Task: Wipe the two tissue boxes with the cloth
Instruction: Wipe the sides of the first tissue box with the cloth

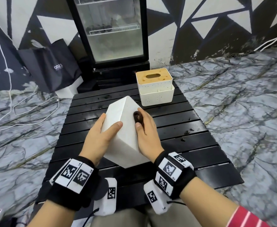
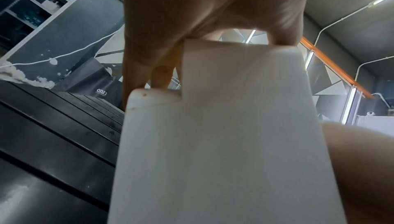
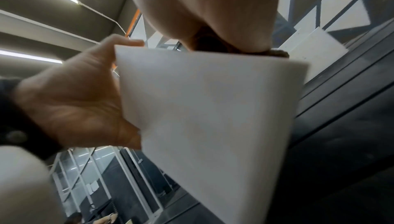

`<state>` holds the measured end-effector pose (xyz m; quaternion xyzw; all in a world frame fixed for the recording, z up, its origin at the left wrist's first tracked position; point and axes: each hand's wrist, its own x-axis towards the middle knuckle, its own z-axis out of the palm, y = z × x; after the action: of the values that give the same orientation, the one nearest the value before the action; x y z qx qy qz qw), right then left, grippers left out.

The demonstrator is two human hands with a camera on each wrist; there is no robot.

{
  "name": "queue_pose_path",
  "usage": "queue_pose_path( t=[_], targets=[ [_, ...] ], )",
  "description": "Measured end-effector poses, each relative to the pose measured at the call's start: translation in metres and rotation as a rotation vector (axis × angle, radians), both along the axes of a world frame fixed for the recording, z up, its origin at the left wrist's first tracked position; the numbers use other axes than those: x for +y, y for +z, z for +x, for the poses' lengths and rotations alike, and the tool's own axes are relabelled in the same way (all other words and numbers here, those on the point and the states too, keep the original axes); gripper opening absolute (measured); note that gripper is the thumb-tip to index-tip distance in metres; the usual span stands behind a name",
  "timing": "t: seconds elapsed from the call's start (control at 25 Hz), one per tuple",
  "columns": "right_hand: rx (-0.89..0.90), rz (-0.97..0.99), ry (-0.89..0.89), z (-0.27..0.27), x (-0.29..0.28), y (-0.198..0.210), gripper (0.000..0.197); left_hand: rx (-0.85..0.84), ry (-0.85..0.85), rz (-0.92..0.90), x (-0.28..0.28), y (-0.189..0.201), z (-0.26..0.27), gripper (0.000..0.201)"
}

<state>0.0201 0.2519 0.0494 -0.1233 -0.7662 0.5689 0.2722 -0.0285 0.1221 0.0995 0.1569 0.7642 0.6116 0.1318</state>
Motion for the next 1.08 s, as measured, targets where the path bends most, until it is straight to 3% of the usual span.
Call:
queue_pose_path(
  t=[0.16, 0.2, 0.28, 0.32, 0.4, 0.48, 0.6, 0.8, 0.88, 1.0, 1.08],
  targets=[
    [0.078, 0.042, 0.056, -0.007, -0.011, 0.023, 0.047, -0.015, -0.024, -0.018, 0.0, 0.003, 0.002, 0.061],
    [0.071, 0.047, 0.061, -0.013, -0.009, 0.026, 0.045, -0.007, -0.03, -0.026, 0.0, 0.002, 0.002, 0.063],
    [0.048, 0.056, 0.066, -0.021, -0.001, 0.03, 0.045, 0.01, -0.018, -0.034, -0.001, 0.0, 0.001, 0.087],
    [0.03, 0.053, 0.065, -0.022, 0.002, 0.029, 0.045, 0.017, -0.006, -0.034, 0.0, -0.001, 0.0, 0.087],
    [-0.006, 0.034, 0.057, -0.018, 0.004, 0.026, 0.045, 0.022, -0.001, -0.028, 0.001, 0.0, 0.002, 0.071],
    [-0.002, 0.037, 0.058, -0.012, -0.004, 0.027, 0.045, 0.024, 0.003, -0.026, 0.001, 0.001, 0.003, 0.067],
    [0.031, 0.067, 0.072, -0.016, -0.007, 0.035, 0.044, 0.05, -0.006, -0.042, 0.003, 0.001, 0.003, 0.09],
    [-0.058, 0.058, 0.085, -0.032, 0.015, 0.034, 0.043, 0.051, -0.009, -0.019, -0.001, -0.003, -0.002, 0.098],
    [-0.093, 0.045, 0.064, -0.028, 0.018, 0.023, 0.044, 0.047, -0.01, -0.017, -0.004, -0.006, -0.004, 0.083],
    [-0.104, 0.026, 0.025, -0.017, 0.018, 0.006, 0.043, 0.024, -0.011, -0.013, -0.004, -0.004, -0.004, 0.039],
    [-0.092, 0.035, -0.006, -0.008, 0.014, -0.002, 0.042, 0.02, 0.0, -0.005, -0.006, -0.005, -0.006, 0.031]
  ],
)
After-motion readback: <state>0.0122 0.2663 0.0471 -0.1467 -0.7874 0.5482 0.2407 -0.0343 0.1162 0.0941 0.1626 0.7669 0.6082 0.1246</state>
